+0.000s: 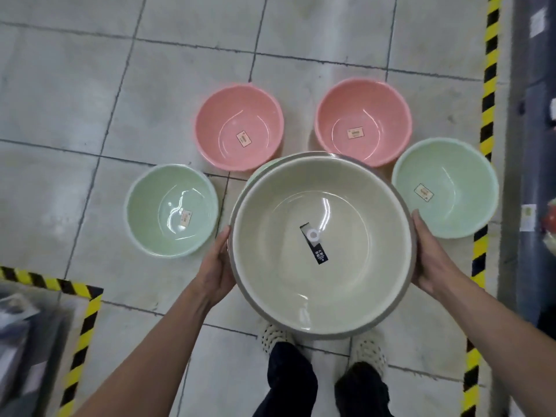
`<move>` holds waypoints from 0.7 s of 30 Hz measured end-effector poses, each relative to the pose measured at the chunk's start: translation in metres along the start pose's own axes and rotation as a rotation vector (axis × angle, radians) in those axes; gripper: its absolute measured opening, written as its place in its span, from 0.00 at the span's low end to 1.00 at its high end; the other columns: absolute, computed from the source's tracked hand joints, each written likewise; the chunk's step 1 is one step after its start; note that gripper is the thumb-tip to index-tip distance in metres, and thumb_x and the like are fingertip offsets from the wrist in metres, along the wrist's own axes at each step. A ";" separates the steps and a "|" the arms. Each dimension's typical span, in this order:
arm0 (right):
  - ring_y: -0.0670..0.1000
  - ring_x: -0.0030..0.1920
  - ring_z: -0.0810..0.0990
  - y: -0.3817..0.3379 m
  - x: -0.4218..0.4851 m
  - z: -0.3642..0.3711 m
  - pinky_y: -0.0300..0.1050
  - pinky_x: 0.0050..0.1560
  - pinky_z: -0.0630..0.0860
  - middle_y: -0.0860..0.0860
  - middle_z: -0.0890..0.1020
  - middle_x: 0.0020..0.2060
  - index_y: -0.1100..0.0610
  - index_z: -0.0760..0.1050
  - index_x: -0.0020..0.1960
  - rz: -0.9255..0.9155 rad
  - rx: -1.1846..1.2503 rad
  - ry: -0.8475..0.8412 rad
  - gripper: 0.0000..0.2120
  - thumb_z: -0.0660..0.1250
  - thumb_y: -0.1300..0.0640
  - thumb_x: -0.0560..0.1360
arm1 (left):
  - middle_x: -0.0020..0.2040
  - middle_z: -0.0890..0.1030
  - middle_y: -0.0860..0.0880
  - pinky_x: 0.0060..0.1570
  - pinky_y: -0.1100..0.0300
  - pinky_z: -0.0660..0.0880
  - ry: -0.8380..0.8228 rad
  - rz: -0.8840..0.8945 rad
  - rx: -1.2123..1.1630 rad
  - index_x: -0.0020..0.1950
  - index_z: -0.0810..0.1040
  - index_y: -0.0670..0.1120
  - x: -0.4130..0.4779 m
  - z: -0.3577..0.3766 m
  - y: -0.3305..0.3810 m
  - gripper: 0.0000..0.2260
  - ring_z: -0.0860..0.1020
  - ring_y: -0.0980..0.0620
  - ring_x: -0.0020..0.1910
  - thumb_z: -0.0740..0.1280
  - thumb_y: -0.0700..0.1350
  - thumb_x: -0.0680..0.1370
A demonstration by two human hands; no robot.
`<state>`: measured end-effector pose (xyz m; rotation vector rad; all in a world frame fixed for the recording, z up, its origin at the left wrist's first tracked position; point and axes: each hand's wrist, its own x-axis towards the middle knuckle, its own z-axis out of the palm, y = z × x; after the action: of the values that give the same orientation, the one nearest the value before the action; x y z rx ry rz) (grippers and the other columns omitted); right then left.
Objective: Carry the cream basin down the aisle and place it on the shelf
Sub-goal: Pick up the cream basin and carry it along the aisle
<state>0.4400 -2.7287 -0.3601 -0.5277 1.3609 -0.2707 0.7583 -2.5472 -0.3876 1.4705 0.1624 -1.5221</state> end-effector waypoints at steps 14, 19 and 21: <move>0.48 0.44 0.88 -0.031 0.147 0.089 0.51 0.50 0.79 0.48 0.89 0.48 0.46 0.85 0.54 0.052 -0.125 -0.032 0.18 0.63 0.36 0.79 | 0.67 0.82 0.44 0.67 0.41 0.74 0.083 0.013 0.006 0.69 0.80 0.54 0.116 -0.047 0.043 0.24 0.82 0.44 0.63 0.52 0.63 0.85; 0.49 0.45 0.88 -0.022 0.216 0.086 0.51 0.51 0.80 0.48 0.89 0.48 0.47 0.86 0.52 0.039 -0.145 -0.006 0.18 0.64 0.36 0.79 | 0.67 0.82 0.45 0.73 0.36 0.68 0.066 -0.017 0.014 0.68 0.81 0.55 0.177 -0.061 0.025 0.23 0.78 0.41 0.68 0.55 0.64 0.83; 0.50 0.49 0.88 -0.016 0.239 0.081 0.52 0.55 0.80 0.48 0.89 0.51 0.47 0.86 0.55 0.028 -0.131 0.007 0.20 0.62 0.35 0.79 | 0.67 0.82 0.46 0.73 0.35 0.67 0.059 -0.030 0.013 0.69 0.81 0.54 0.196 -0.063 0.018 0.24 0.78 0.42 0.68 0.56 0.65 0.83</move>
<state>0.5692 -2.8407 -0.5459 -0.6166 1.3986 -0.1611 0.8547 -2.6174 -0.5558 1.5304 0.2113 -1.5072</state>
